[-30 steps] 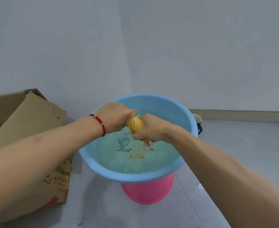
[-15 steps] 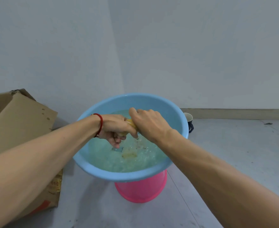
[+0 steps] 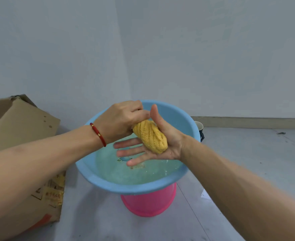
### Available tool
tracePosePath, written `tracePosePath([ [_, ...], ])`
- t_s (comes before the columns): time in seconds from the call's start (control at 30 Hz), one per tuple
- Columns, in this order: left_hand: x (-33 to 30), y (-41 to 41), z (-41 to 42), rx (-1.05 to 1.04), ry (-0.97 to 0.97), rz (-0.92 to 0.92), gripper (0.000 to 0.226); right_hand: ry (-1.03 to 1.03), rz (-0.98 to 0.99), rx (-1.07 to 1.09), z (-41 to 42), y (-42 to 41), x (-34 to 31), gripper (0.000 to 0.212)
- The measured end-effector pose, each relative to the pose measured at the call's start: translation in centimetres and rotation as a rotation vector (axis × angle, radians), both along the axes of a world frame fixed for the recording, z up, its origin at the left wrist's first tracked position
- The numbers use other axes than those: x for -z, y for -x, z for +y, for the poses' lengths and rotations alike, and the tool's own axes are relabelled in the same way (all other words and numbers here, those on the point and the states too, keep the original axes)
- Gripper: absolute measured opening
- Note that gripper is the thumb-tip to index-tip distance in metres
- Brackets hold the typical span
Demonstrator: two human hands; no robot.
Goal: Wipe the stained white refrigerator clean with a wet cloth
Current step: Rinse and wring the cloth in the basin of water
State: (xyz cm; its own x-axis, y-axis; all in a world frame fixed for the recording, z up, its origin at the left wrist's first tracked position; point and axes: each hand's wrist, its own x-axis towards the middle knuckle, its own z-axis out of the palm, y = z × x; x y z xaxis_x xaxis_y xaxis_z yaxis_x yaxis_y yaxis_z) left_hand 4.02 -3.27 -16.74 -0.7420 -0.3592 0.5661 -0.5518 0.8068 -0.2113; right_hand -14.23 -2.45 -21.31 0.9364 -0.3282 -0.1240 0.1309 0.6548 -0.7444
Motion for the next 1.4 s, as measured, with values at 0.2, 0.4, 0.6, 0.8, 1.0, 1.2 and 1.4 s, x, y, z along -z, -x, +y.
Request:
tracePosePath([
  [0.2, -0.9, -2.2, -1.1, -0.108, -0.007, -0.382, 0.011, 0.294, 0.321, 0.156, 0.3, -1.7, -1.1, 0.048],
  [0.4, 1.1, 0.8, 0.5, -0.676, -0.463, -0.457, 0.017, 1.239, 1.038, 0.380, -0.5, -3.3, -0.5, 0.009],
  [0.6, 4.2, 2.8, 1.5, -0.807, -0.699, 0.066, 0.020, 1.912, 1.236, 0.427, -1.6, -1.9, 0.0, 0.022],
  [0.8, 6.5, 3.4, 2.5, -0.783, -0.963, 0.646, 0.032, 2.174, 1.091, 0.531, -1.6, -1.4, 0.6, 0.055],
  [1.0, 4.8, 2.0, 1.6, -0.791, -1.112, 0.401, 0.022, 2.051, 1.284, 0.428, -1.0, -2.7, 0.1, 0.047],
  [1.2, 3.7, 0.3, -0.2, -0.756, -0.397, -0.229, 0.012, 1.243, 1.132, 0.190, -0.9, -2.6, -1.8, 0.016],
  [1.4, 2.8, -3.4, -1.3, -0.188, -0.087, -0.076, 0.041, 0.419, 0.441, 0.199, -0.9, 0.0, -2.1, 0.027],
])
